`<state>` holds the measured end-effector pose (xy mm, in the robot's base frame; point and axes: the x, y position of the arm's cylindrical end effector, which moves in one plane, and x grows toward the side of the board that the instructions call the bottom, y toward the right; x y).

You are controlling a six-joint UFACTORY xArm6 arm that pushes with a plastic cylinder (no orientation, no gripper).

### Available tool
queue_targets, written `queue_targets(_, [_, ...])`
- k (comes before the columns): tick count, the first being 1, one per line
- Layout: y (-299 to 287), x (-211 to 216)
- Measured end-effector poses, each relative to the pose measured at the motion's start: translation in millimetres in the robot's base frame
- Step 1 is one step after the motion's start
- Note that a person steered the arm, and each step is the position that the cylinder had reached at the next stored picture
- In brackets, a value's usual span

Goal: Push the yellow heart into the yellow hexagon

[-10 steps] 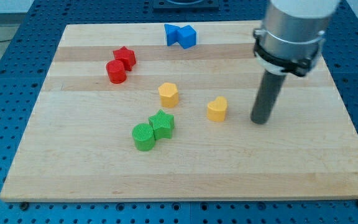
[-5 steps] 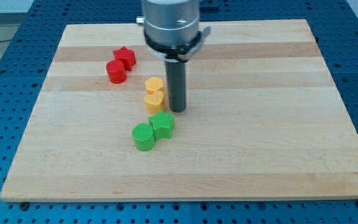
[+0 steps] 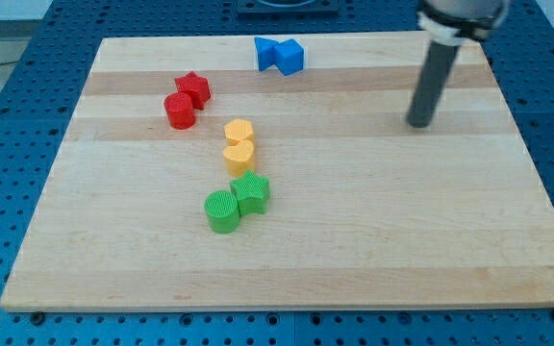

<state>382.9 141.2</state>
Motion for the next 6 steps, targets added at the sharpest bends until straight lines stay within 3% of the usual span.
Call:
queue_targets(2, [-178,-16])
queue_targets(3, [-222,-12])
queue_targets(6, [-270,15])
